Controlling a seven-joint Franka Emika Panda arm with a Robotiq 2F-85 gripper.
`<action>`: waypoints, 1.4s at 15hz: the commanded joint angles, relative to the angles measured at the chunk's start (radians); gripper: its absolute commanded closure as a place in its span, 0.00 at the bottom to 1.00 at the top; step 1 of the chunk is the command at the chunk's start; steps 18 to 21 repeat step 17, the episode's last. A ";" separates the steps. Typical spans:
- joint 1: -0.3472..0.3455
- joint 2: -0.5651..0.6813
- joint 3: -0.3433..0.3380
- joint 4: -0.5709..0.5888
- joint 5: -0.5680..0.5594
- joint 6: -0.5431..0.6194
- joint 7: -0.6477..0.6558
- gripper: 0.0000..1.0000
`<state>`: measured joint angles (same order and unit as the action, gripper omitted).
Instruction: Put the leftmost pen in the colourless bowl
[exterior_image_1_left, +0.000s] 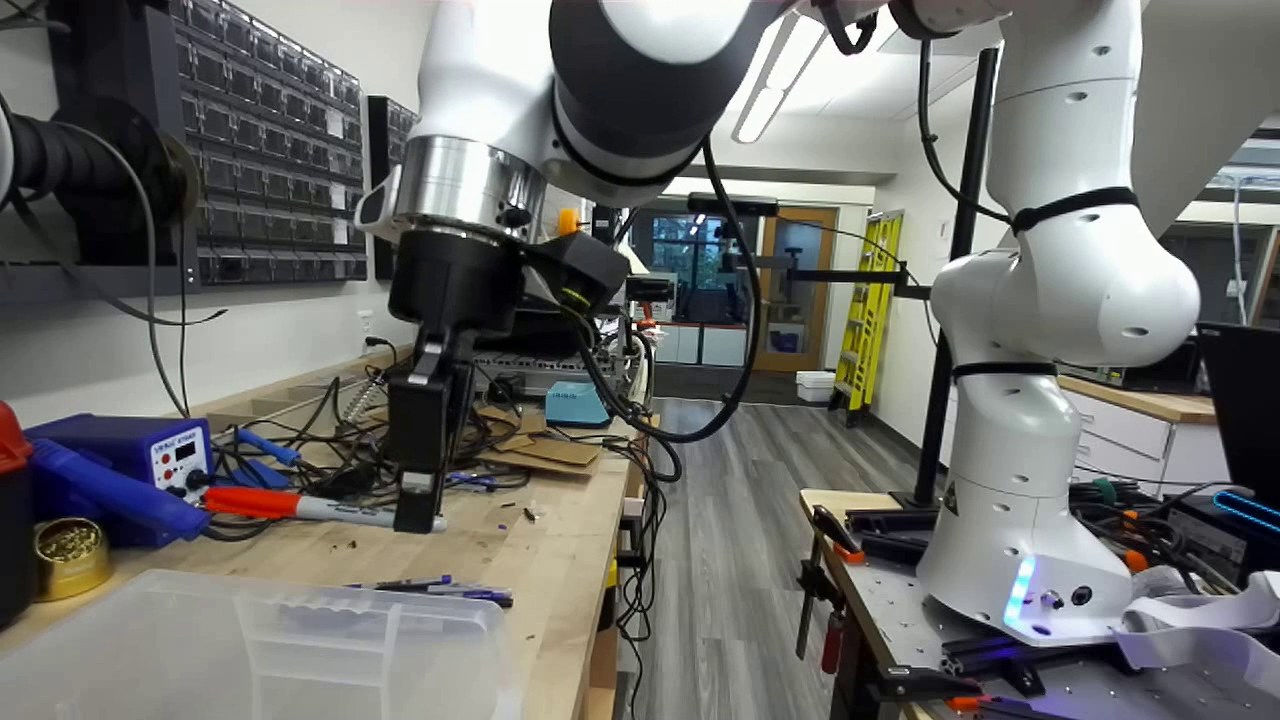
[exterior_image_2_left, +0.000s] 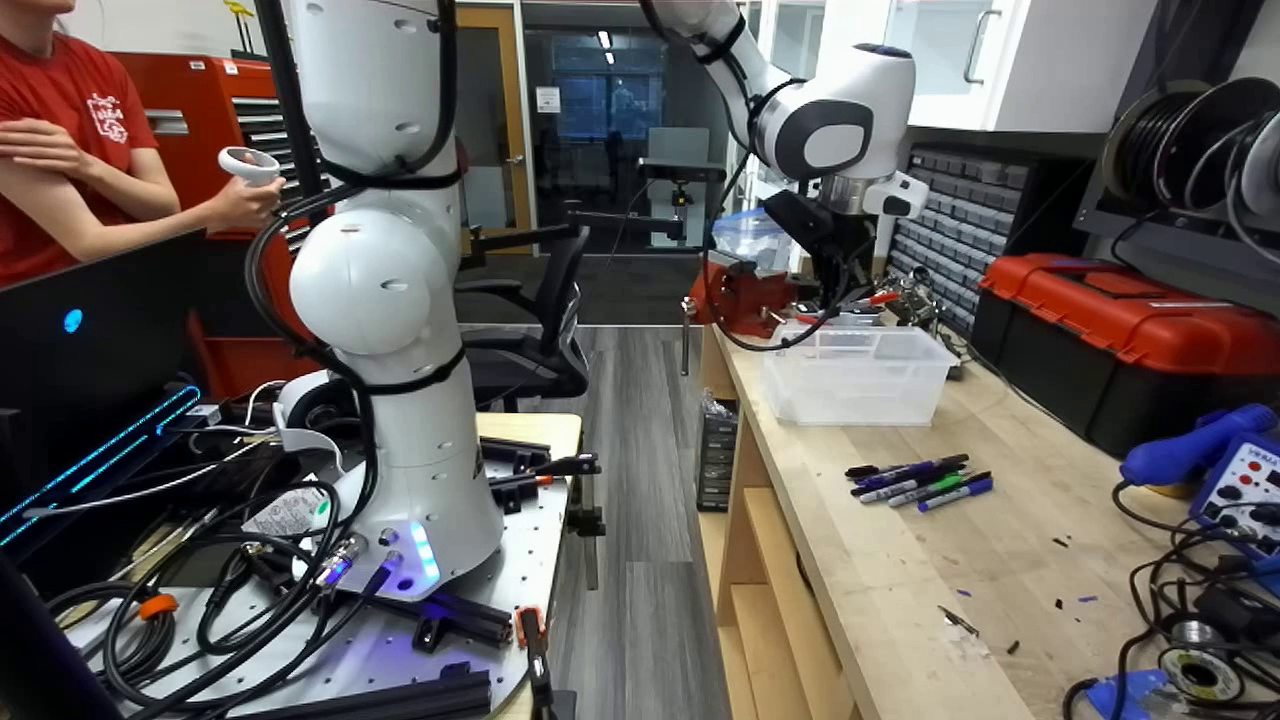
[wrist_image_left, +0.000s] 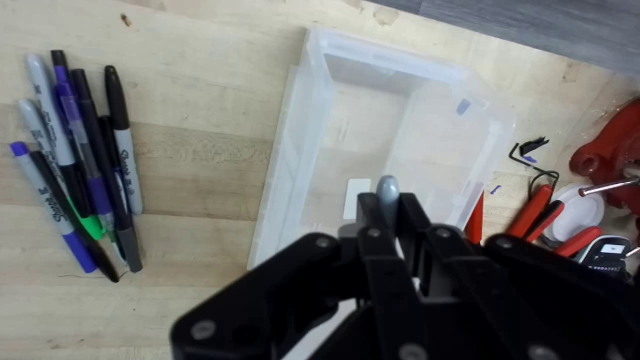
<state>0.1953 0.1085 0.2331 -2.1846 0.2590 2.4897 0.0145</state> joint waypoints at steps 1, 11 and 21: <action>0.030 0.088 0.005 0.066 -0.029 0.001 0.075 0.96; 0.061 0.213 -0.010 0.187 -0.099 -0.006 0.134 0.43; 0.047 0.187 -0.009 0.199 -0.080 0.005 0.101 0.29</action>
